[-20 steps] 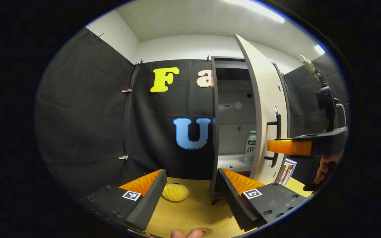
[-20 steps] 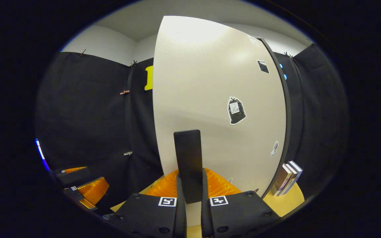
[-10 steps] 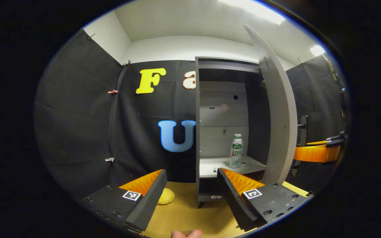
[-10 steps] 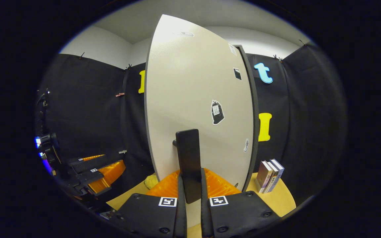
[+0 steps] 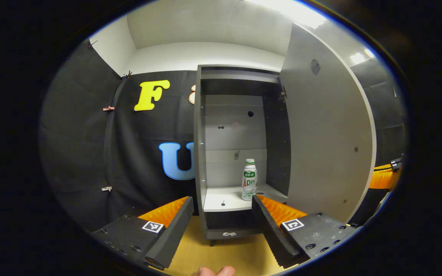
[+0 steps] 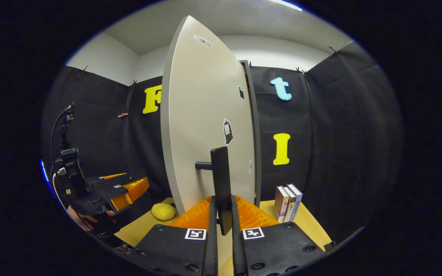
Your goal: Open the cabinet door with the right hand, grasp the bottle in the cabinet with the left hand and place it on the coaster, then close the cabinet door with the right hand.
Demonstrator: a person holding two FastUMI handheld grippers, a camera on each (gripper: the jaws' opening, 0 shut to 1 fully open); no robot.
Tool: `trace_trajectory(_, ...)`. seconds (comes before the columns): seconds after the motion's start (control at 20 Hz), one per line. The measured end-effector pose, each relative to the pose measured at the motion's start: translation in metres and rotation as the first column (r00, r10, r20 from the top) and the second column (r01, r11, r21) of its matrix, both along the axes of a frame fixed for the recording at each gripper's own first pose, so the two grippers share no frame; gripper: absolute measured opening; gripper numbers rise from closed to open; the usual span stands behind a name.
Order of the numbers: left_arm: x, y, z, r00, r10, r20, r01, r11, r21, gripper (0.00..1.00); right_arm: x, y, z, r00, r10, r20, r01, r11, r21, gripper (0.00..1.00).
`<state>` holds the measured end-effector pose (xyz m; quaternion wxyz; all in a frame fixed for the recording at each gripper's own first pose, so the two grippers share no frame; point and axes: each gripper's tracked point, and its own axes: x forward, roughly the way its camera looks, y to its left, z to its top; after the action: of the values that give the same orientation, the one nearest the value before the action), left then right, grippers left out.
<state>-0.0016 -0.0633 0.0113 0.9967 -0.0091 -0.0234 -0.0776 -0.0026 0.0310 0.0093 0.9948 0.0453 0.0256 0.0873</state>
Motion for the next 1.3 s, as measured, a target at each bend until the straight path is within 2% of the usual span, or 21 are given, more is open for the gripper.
trace_trajectory(0.2, 0.005, -0.013, 0.004, 1.0, -0.002, 0.006, 0.002, 1.0, 0.009, 0.96, -0.006, -0.034, 0.002, 0.998, -0.059, 0.005, 0.059, 0.998, -0.008, 0.19)
trace_trajectory(0.25, 0.006, -0.017, 0.004, 1.0, -0.003, 0.008, 0.003, 1.0, 0.009, 0.99, -0.006, -0.041, 0.003, 0.998, -0.069, 0.006, 0.069, 0.998, -0.009, 0.19)
trace_trajectory(0.3, 0.007, -0.02, 0.006, 1.0, -0.002, 0.011, 0.002, 1.0, 0.01, 0.96, -0.003, -0.049, 0.003, 0.997, -0.079, 0.005, 0.08, 0.997, -0.011, 0.17)
trace_trajectory(0.35, 0.008, -0.022, 0.006, 1.0, -0.001, 0.012, 0.001, 1.0, 0.01, 0.96, -0.001, -0.056, 0.003, 0.996, -0.087, 0.006, 0.087, 0.996, -0.012, 0.15)
trace_trajectory(0.4, 0.009, -0.025, 0.006, 1.0, -0.002, 0.014, 0.001, 1.0, 0.01, 0.96, -0.003, -0.061, 0.004, 0.996, -0.091, 0.008, 0.091, 0.996, -0.012, 0.04)
trace_trajectory(0.45, 0.011, -0.028, 0.006, 1.0, -0.001, 0.016, 0.001, 1.0, 0.011, 0.96, -0.003, -0.066, 0.005, 0.996, -0.094, 0.01, 0.094, 0.996, -0.008, 0.15)
trace_trajectory(0.6, 0.016, -0.038, 0.003, 1.0, 0.003, 0.013, -0.004, 1.0, 0.016, 0.99, -0.005, -0.081, 0.006, 0.995, -0.101, 0.013, 0.101, 0.995, 0.004, 0.14)
trace_trajectory(0.75, 0.023, -0.052, 0.004, 1.0, -0.006, 0.015, 0.006, 1.0, 0.021, 0.99, -0.008, -0.079, 0.008, 0.998, -0.069, 0.004, 0.068, 0.997, 0.026, 0.14)
trace_trajectory(0.8, 0.027, -0.058, 0.006, 1.0, -0.01, 0.015, 0.01, 1.0, 0.026, 0.96, -0.008, -0.082, 0.009, 0.998, -0.063, 0.003, 0.063, 0.998, 0.027, 0.14)
trace_trajectory(0.85, 0.032, -0.064, 0.005, 1.0, -0.015, 0.014, 0.015, 0.999, 0.03, 0.99, -0.008, -0.083, 0.01, 0.998, -0.06, 0.001, 0.06, 0.998, 0.028, 0.15)
trace_trajectory(0.95, 0.042, -0.076, 0.005, 1.0, -0.028, 0.012, 0.028, 0.999, 0.04, 0.96, -0.013, -0.085, 0.013, 0.999, -0.046, -0.009, 0.046, 0.998, 0.035, 0.15)
trace_trajectory(1.1, 0.061, -0.095, 0.008, 0.999, -0.049, 0.02, 0.048, 0.997, 0.053, 0.99, -0.027, -0.089, 0.028, 1.0, -0.007, -0.012, 0.008, 0.996, 0.084, 0.15)
trace_trajectory(1.2, 0.077, -0.107, 0.007, 0.998, -0.056, 0.017, 0.055, 0.997, 0.053, 0.96, -0.033, -0.109, 0.033, 1.0, -0.02, -0.011, 0.021, 0.994, 0.107, 0.14)
trace_trajectory(1.25, 0.084, -0.113, 0.006, 0.998, -0.057, 0.015, 0.056, 0.997, 0.05, 0.96, -0.035, -0.115, 0.032, 0.999, -0.029, -0.018, 0.031, 0.992, 0.121, 0.19)
trace_trajectory(1.3, 0.092, -0.118, 0.008, 0.998, -0.056, 0.018, 0.055, 0.997, 0.048, 0.96, -0.036, -0.123, 0.029, 0.999, -0.046, -0.028, 0.049, 0.99, 0.135, 0.17)
